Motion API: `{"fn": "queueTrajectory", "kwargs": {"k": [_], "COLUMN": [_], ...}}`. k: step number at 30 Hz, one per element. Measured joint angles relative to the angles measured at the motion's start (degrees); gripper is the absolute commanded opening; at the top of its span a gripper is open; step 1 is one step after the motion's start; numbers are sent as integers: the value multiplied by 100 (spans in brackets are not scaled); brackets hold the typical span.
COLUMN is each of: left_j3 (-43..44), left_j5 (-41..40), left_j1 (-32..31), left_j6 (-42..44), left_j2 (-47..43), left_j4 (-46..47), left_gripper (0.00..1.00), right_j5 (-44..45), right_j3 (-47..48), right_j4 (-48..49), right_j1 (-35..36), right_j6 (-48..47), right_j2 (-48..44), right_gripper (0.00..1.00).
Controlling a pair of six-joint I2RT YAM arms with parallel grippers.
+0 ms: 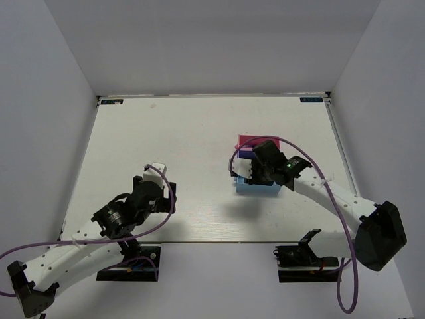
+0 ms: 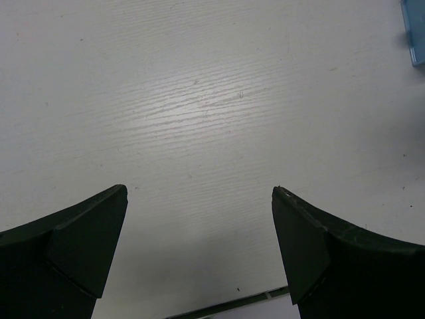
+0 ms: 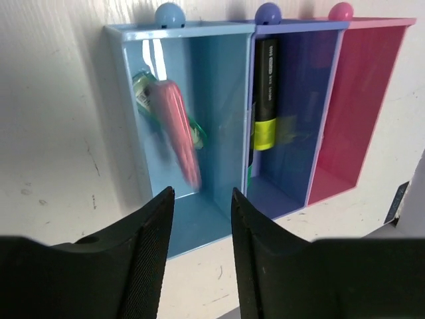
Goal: Sort the stationery into containers
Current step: Place the stationery in the storage box, then reset both arms
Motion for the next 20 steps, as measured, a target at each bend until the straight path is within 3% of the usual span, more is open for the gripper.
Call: {"fn": "queueTrajectory", "kwargs": {"k": [6,8,9,11,12,13,14,15,16,17,20], "left_j3": [0,2,9,59,120,210,308,428,555,678,977], "left_j5": [59,103,153,295,350,415,446,437,446,461,490], "left_j1": [0,0,0,0,0,0,0,0,4,11,116], "left_j6": [13,63,120,280,369,520,612,732,833,931,988], "left_j2": [111,173,205,317,389,481,584,695,813,927,1189], "left_j4": [35,68,87,131,131,142,160,131,125,122,127], "left_gripper": [100,98,95,55,33,14,17,27,47,99,100], "right_j5": [-275,-332,-398,-496,-557,-597,-605,-505,-431,-343,48], "right_j3": [238,317,380,459,474,476,476,474,474,474,459], "right_j4": [-94,-153,-188,-133,-61,31,111,247,367,472,778], "right_j1": [-168,-225,-256,-328,-367,-404,-428,-437,-437,-437,-437], "right_j6": [192,380,546,1272,1644,2048,2503,2938,3327,3654,4492], "right_j2": [0,0,0,-46,-101,-175,-249,-326,-398,-472,-721], "right_gripper": [47,38,29,29,35,55,68,75,81,84,90]}}
